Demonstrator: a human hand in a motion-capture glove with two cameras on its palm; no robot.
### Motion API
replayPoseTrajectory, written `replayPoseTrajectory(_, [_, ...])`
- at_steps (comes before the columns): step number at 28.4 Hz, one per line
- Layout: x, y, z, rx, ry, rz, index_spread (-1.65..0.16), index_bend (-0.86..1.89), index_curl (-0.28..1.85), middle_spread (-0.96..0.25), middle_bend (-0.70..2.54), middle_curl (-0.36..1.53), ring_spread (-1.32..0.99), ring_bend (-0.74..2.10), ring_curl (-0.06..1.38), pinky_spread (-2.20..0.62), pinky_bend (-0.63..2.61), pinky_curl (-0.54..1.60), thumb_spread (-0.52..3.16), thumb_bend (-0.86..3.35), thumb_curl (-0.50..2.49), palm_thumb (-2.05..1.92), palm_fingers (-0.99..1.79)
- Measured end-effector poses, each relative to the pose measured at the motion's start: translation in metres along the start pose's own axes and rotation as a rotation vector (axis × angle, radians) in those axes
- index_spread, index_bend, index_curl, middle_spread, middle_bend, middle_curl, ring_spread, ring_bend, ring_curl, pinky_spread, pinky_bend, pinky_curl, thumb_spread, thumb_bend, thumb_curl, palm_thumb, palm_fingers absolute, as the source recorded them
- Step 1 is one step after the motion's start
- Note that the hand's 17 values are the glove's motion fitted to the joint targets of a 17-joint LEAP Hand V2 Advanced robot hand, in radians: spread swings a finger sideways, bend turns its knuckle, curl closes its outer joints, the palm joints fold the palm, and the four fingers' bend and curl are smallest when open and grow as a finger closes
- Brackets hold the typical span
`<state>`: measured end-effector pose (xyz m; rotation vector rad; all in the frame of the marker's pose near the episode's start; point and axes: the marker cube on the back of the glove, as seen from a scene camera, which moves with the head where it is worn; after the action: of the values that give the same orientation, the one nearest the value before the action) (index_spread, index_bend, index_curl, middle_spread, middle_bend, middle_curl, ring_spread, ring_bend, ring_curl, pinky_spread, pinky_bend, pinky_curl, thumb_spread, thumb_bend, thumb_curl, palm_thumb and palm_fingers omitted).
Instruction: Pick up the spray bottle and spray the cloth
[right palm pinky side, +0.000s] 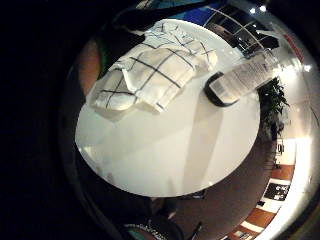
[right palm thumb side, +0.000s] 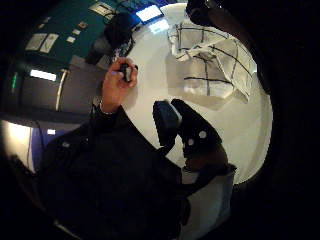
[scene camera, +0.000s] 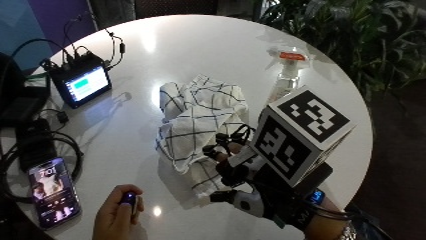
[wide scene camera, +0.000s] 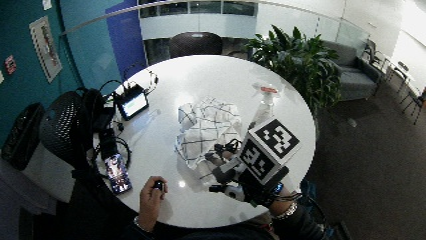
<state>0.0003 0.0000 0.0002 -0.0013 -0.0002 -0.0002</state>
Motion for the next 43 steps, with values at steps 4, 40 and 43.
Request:
replayPoseTrajectory(4, [0.0, 0.0, 0.0, -0.002, -0.007, -0.003, -0.28, 0.28, 0.15, -0.04, 0.24, 0.11, -0.04, 0.33, 0.13, 0.16, 0.24, 0.11, 0.61, 0.26, 0.09, 0.43, 0.57])
replayPoseTrajectory(40, [0.095, -0.017, -0.003, 0.17, 0.003, 0.388, -0.38, 0.22, 0.32, -0.04, 0.22, 0.3, -0.05, 0.26, 0.25, 0.24, 0.15, 0.22, 1.18, 0.12, 0.21, 0.59, 0.72])
replayPoseTrajectory(43, [0.113, -0.018, -0.011, 0.307, -0.046, 0.507, -0.36, 0.2, 0.32, -0.05, 0.22, 0.31, -0.06, 0.31, 0.27, 0.23, 0.16, 0.22, 1.19, 0.11, 0.22, 0.6, 0.84])
